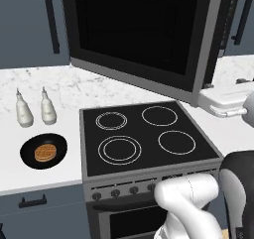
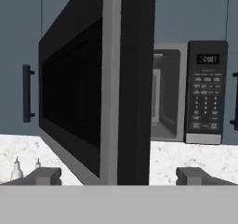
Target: Open the microwave, place the bowl with waffle inside the microwave, then close the microwave door and turn it on.
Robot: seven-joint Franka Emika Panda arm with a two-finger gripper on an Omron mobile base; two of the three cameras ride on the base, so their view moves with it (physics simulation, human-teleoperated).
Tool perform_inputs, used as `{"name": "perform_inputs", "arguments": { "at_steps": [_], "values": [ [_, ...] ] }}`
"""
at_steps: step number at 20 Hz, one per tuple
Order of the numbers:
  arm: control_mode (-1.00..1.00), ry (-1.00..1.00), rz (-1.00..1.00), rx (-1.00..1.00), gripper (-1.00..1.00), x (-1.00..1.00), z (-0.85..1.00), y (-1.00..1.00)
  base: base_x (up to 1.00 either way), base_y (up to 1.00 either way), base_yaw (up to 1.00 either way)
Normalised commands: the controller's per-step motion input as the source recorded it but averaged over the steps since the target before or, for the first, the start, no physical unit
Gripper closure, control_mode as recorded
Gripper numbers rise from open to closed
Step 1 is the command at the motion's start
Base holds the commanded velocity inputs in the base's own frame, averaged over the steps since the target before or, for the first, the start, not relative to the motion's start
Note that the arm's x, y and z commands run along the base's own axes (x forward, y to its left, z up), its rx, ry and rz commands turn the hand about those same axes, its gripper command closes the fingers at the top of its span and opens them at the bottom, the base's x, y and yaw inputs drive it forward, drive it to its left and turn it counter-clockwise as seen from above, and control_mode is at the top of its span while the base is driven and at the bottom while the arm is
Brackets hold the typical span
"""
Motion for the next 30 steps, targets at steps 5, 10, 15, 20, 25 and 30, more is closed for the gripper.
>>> {"name": "perform_inputs", "arguments": {
  "at_steps": [5, 10, 15, 20, 25, 30],
  "values": [
    [-1.0, 0.0, 0.19, 0.05, -1.0, 0.0, 0.02, -0.91, 0.0, 0.0, 0.0],
    [-1.0, 0.0, 0.28, 0.1, -1.0, 0.18, 0.01, -0.68, 0.0, 0.0, 0.0],
    [-1.0, -0.01, 0.29, 0.02, -1.0, 0.53, 0.0, -0.02, 0.0, 0.0, 0.0],
    [-1.0, -0.01, 0.37, 0.0, -1.0, 0.55, 0.0, 0.04, 0.0, 0.0, 0.0],
    [-1.0, -0.03, 0.36, 0.0, -1.0, 0.4, 0.0, 0.13, 0.0, 0.0, 0.0],
    [-1.0, 0.0, 0.2, -0.02, -1.0, 0.03, 0.0, 0.74, 0.0, 0.0, 0.0]
  ]
}}
